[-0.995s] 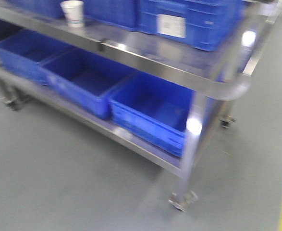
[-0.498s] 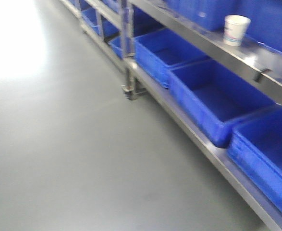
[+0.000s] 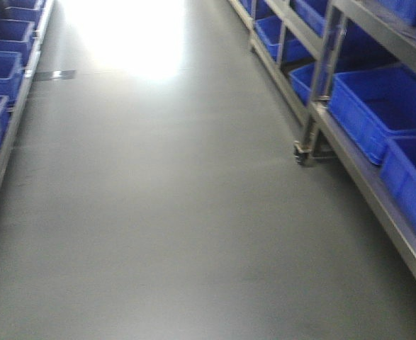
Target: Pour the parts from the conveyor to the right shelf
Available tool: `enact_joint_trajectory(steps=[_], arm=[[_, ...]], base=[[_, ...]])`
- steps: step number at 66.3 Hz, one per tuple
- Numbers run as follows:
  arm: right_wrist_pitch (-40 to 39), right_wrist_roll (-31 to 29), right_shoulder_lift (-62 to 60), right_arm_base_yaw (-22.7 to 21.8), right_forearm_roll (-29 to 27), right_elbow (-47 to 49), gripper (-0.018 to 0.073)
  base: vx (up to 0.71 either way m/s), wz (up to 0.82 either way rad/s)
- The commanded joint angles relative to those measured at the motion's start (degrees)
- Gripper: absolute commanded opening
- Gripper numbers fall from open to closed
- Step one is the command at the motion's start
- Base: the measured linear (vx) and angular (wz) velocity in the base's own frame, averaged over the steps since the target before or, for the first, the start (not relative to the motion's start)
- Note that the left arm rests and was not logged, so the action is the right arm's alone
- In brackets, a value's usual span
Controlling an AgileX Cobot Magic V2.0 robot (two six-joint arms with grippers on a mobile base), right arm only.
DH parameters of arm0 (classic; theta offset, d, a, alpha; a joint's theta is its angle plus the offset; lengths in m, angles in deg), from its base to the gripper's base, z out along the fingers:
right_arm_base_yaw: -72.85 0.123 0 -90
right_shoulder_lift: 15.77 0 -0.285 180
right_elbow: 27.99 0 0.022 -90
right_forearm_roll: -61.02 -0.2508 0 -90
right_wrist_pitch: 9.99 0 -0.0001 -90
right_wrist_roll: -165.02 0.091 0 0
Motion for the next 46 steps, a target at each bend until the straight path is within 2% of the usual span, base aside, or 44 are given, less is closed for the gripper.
enact_joint_trajectory(steps=[1,24,46], arm=[[-4.55,-0.55,0.71,-0.28,-0.06,1.54,-0.0004],[-4.55,-0.55,0.71,-0.28,-0.06,1.54,-0.0004],[-4.55,-0.55,0.71,-0.28,-0.06,1.54,-0.0004]], base=[[0.12,0.55],[0.14,0.33],[0.31,0.0]])
